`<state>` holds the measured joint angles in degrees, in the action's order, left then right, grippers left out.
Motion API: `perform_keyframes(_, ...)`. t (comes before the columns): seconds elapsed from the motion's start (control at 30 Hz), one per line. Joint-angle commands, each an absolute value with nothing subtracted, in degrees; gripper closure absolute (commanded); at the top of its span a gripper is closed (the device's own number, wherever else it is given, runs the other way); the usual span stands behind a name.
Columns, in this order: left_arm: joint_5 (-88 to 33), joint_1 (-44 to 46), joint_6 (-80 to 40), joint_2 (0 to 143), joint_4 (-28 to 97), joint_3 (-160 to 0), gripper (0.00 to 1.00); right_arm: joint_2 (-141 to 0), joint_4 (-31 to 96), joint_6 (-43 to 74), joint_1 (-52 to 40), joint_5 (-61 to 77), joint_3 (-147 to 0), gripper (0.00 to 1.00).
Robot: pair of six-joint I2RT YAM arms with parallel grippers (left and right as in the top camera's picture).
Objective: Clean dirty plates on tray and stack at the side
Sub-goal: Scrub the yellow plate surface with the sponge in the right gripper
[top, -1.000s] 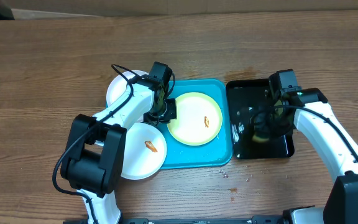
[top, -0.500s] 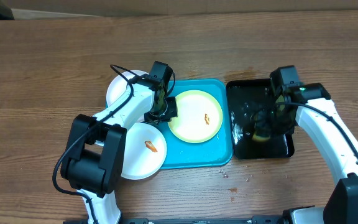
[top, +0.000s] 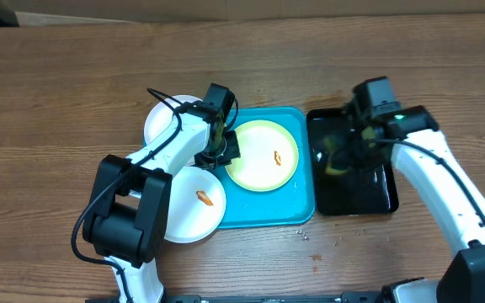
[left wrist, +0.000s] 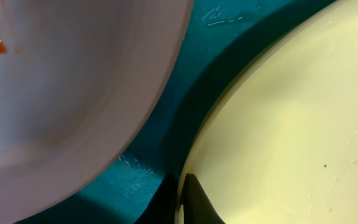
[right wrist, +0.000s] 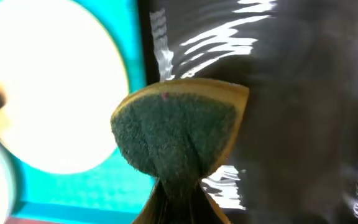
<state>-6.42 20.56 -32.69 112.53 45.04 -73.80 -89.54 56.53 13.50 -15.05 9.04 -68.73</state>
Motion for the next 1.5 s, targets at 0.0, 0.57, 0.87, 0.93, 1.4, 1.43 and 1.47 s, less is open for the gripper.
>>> perform_keyframes(0.0,-3.01,20.67,-34.30,113.14,45.45,-73.49,0.89,-89.06,53.21,11.68,-19.42,11.46,-70.24,0.96)
perform_keyframes(0.57,-2.42,20.60,-34.33,113.14,44.56,-73.49,0.96,-97.69,35.57,11.75,-31.40,0.03,-67.81,0.96)
perform_keyframes(0.87,-2.37,20.62,-34.28,113.14,45.08,-73.49,0.96,-105.47,30.96,13.45,-33.43,-10.52,-67.81,0.96)
perform_keyframes(0.93,-2.37,20.60,-34.30,113.14,45.17,-73.49,0.96,-105.58,30.68,13.45,-33.43,-10.50,-67.81,0.96)
perform_keyframes(1.4,-2.39,20.60,-34.30,113.14,45.23,-73.49,0.96,-105.58,31.79,13.47,-33.43,-10.44,-67.77,0.75)
perform_keyframes(1.43,-2.39,20.62,-34.28,113.14,45.28,-73.49,0.96,-105.58,31.79,13.45,-33.43,-10.44,-67.77,0.75)
perform_keyframes(1.47,-2.39,20.62,-34.30,113.14,45.39,-73.49,0.96,-105.58,31.79,13.47,-33.43,-10.46,-67.75,0.74)
